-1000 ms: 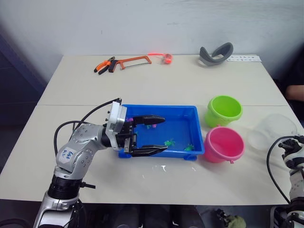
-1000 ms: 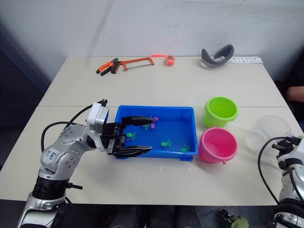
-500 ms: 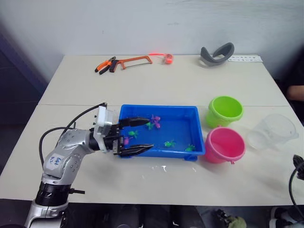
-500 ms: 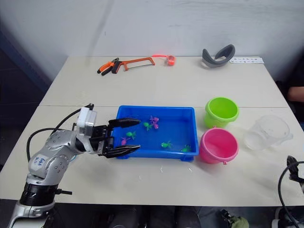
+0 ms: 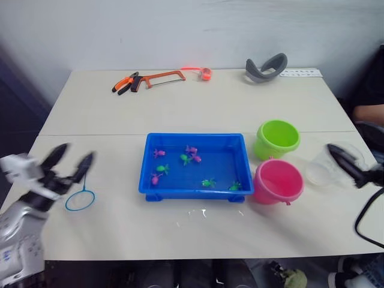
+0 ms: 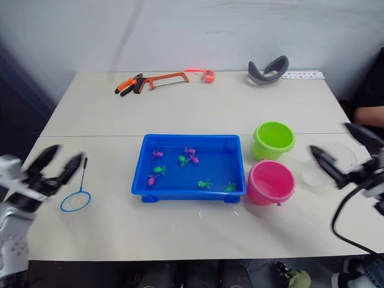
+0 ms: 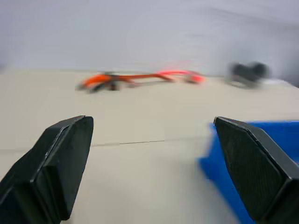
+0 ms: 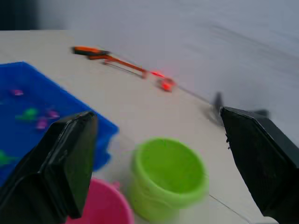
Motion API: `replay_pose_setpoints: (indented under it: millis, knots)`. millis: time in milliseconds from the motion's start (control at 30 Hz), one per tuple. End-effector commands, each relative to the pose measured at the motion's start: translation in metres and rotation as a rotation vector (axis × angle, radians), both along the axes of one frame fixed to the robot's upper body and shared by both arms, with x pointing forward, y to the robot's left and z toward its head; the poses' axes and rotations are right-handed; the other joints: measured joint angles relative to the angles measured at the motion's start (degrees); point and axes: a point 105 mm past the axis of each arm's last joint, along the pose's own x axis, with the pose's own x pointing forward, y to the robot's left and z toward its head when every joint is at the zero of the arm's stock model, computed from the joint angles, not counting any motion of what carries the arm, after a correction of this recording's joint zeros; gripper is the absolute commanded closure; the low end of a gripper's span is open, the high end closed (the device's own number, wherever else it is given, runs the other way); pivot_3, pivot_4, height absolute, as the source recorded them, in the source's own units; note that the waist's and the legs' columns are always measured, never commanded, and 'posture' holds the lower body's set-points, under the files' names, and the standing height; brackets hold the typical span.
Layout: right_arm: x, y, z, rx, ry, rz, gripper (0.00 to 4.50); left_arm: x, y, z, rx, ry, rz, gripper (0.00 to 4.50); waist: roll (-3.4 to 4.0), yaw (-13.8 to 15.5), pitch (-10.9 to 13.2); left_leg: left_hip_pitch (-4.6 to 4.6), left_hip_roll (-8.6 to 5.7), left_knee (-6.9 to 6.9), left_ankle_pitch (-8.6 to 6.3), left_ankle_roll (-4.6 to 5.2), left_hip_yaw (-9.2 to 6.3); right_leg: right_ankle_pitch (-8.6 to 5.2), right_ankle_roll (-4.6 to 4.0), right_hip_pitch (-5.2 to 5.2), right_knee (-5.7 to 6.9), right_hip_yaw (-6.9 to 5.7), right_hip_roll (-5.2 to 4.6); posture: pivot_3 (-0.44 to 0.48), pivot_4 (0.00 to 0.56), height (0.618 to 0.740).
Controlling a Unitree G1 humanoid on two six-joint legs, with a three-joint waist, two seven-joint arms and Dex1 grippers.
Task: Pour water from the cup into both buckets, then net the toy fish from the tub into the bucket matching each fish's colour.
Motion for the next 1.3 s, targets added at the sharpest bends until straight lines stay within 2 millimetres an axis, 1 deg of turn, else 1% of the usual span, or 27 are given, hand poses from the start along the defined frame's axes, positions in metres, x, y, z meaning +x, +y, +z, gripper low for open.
replay_pose_setpoints:
  millis: [33,67,133,167,200,233,300,367,467,533,600,633,667,733,767,800,867,933,967,1033,1100,1167,1200,1300]
  knots:
    - [-0.007,0.041,-0.007,-0.077,-0.025,0.211,0.06,-0.027,0.033,-0.009,-0.047,0.034,0.180,0.00,-0.07,0.6,0.0,-0.04,-0.06,0.01,-0.03,0.04,-0.03,0.00,0.00,0.00,-0.02,-0.05,-0.08,0.000,0.150,0.740]
    - [-0.008,0.054,-0.009,-0.072,-0.034,0.267,0.06,-0.038,0.042,-0.018,-0.054,0.069,0.224,0.00,-0.10,0.7,0.0,-0.04,-0.07,0.03,-0.07,0.09,-0.01,0.00,0.01,0.00,-0.05,-0.08,-0.16,0.000,0.150,0.740]
    - [-0.010,0.072,-0.014,-0.073,-0.053,0.352,0.06,-0.055,0.054,-0.032,-0.075,0.131,0.298,0.00,-0.15,1.0,0.0,-0.03,-0.17,0.06,-0.12,0.16,0.02,0.00,0.01,0.02,-0.07,-0.14,-0.31,0.000,0.150,0.740]
    - [-0.012,0.079,-0.017,-0.079,-0.060,0.385,0.06,-0.062,0.059,-0.037,-0.086,0.156,0.328,0.00,-0.23,1.1,0.0,-0.04,-0.22,0.07,-0.14,0.19,0.02,0.00,0.02,0.02,-0.07,-0.16,-0.38,0.000,0.150,0.740]
    - [-0.017,0.086,-0.023,-0.107,-0.065,0.431,0.06,-0.070,0.060,-0.043,-0.076,0.191,0.348,0.00,-0.29,1.2,0.0,-0.03,-0.24,0.07,-0.16,0.21,0.02,0.00,0.02,0.02,-0.14,-0.17,-0.41,0.000,0.150,0.740]
    - [-0.020,0.091,-0.028,-0.127,-0.069,0.462,0.06,-0.075,0.061,-0.048,-0.068,0.214,0.359,0.00,-0.37,1.3,0.0,-0.04,-0.26,0.08,-0.19,0.23,0.01,0.00,0.02,0.01,-0.25,-0.19,-0.45,0.000,0.150,0.740]
    - [-0.027,0.096,-0.034,-0.147,-0.099,0.504,0.06,-0.089,0.065,-0.064,-0.041,0.306,0.398,0.00,-0.50,1.4,-0.1,-0.03,-0.29,0.07,-0.27,0.22,-0.02,0.00,0.02,0.03,-0.31,-0.21,-0.51,0.000,0.150,0.740]
    - [-0.030,0.099,-0.037,-0.119,-0.112,0.508,0.06,-0.102,0.069,-0.080,-0.014,0.412,0.440,0.00,-0.54,1.3,-0.1,-0.02,-0.30,0.06,-0.31,0.22,-0.02,0.00,0.02,0.05,-0.34,-0.21,-0.53,0.000,0.150,0.740]
    - [-0.037,0.104,-0.047,-0.112,-0.086,0.542,0.06,-0.103,0.066,-0.082,-0.006,0.443,0.445,0.00,-0.58,1.4,-0.1,-0.01,-0.30,0.06,-0.39,0.10,-0.02,0.00,0.02,0.04,-0.33,-0.21,-0.55,0.000,0.150,0.740]
    - [-0.040,0.104,-0.051,-0.107,-0.070,0.545,0.06,-0.094,0.060,-0.077,-0.040,0.436,0.431,0.00,-0.60,1.4,-0.1,-0.01,-0.30,0.06,-0.44,0.01,-0.03,0.00,0.01,0.02,-0.32,-0.20,-0.58,0.000,0.150,0.740]
    - [-0.041,0.104,-0.053,-0.105,-0.060,0.547,0.06,-0.075,0.051,-0.065,-0.061,0.421,0.397,0.00,-0.62,1.4,-0.2,-0.01,-0.30,0.06,-0.46,-0.02,-0.05,0.00,0.01,0.02,-0.30,-0.20,-0.60,0.000,0.150,0.740]
    - [-0.041,0.104,-0.052,-0.096,-0.060,0.543,0.06,-0.064,0.049,-0.060,-0.058,0.439,0.394,0.00,-0.64,1.5,-0.2,-0.01,-0.30,0.06,-0.45,-0.02,-0.06,0.00,0.01,0.03,-0.28,-0.20,-0.62,0.000,0.150,0.740]
    - [-0.039,0.104,-0.046,-0.053,-0.060,0.521,0.06,-0.053,0.045,-0.054,-0.051,0.446,0.388,0.00,-0.66,1.6,-0.2,-0.01,-0.31,0.08,-0.44,-0.04,-0.08,0.00,0.00,0.02,-0.23,-0.21,-0.63,0.000,0.150,0.740]
    - [-0.035,0.105,-0.036,0.007,-0.061,0.507,0.06,-0.031,0.038,-0.049,-0.013,0.525,0.398,0.00,-0.66,1.4,-0.2,0.02,-0.31,0.08,-0.40,-0.08,-0.11,0.00,0.00,0.02,-0.16,-0.21,-0.63,0.000,0.150,0.740]
    - [-0.034,0.106,-0.034,0.021,-0.058,0.508,0.06,-0.025,0.036,-0.048,0.002,0.555,0.401,0.00,-0.66,1.3,-0.2,0.02,-0.32,0.08,-0.38,-0.10,-0.11,0.00,0.00,0.00,-0.10,-0.20,-0.63,0.000,0.150,0.740]
    - [-0.032,0.107,-0.032,0.018,-0.061,0.508,0.06,-0.012,0.028,-0.045,-0.003,0.577,0.389,0.00,-0.65,1.2,-0.2,0.05,-0.33,0.07,-0.37,-0.11,-0.11,0.00,0.00,0.01,-0.08,-0.20,-0.62,0.000,0.150,0.740]
    - [-0.029,0.109,-0.030,0.011,-0.061,0.507,0.06,0.007,0.016,-0.040,-0.013,0.603,0.351,0.00,-0.62,1.0,-0.2,0.06,-0.34,0.04,-0.31,0.01,-0.07,0.00,0.00,0.00,-0.08,-0.18,-0.61,0.000,0.150,0.740]
    - [-0.028,0.110,-0.029,-0.009,-0.066,0.515,0.06,0.025,0.006,-0.046,-0.022,0.698,0.307,0.00,-0.63,1.1,-0.2,0.02,-0.34,0.03,-0.25,0.10,-0.07,0.00,0.00,-0.03,0.10,-0.22,-0.54,0.000,0.150,0.740]
    - [-0.028,0.111,-0.030,-0.018,-0.067,0.520,0.06,0.030,0.003,-0.049,-0.027,0.737,0.300,0.00,-0.63,1.1,-0.2,0.00,-0.34,0.02,-0.24,0.09,-0.09,0.00,0.00,-0.03,0.12,-0.27,-0.51,0.000,0.150,0.740]
    - [-0.028,0.111,-0.030,-0.024,-0.068,0.519,0.06,0.050,0.002,-0.051,-0.021,0.768,0.307,0.00,-0.64,1.2,-0.2,0.02,-0.35,0.02,-0.21,0.08,-0.04,0.00,0.01,-0.03,0.15,-0.28,-0.46,0.000,0.150,0.740]
    - [-0.027,0.111,-0.031,-0.025,-0.068,0.514,0.06,0.063,-0.001,-0.055,-0.006,0.801,0.296,0.00,-0.64,1.2,-0.2,-0.02,-0.34,0.03,-0.18,0.08,-0.03,0.00,0.01,-0.04,0.13,-0.31,-0.39,0.000,0.150,0.740]
    - [-0.028,0.111,-0.031,-0.027,-0.076,0.505,0.06,0.069,-0.006,-0.065,0.018,0.873,0.271,0.00,-0.66,1.2,-0.2,-0.01,-0.35,0.04,-0.18,0.09,0.02,0.00,0.01,-0.04,0.13,-0.30,-0.36,0.000,0.150,0.740]
    - [-0.029,0.112,-0.031,-0.029,-0.078,0.502,0.06,0.071,-0.005,-0.071,0.039,0.916,0.282,0.00,-0.66,1.2,-0.2,-0.02,-0.35,0.05,-0.18,0.09,0.03,0.00,0.01,-0.04,0.12,-0.30,-0.34,0.000,0.150,0.740]
    - [-0.032,0.111,-0.031,-0.028,-0.083,0.487,0.06,0.080,-0.011,-0.077,0.033,0.940,0.279,0.00,-0.69,1.2,-0.2,-0.02,-0.34,0.05,-0.17,0.08,0.04,0.00,0.02,-0.04,0.11,-0.29,-0.33,0.000,0.150,0.740]
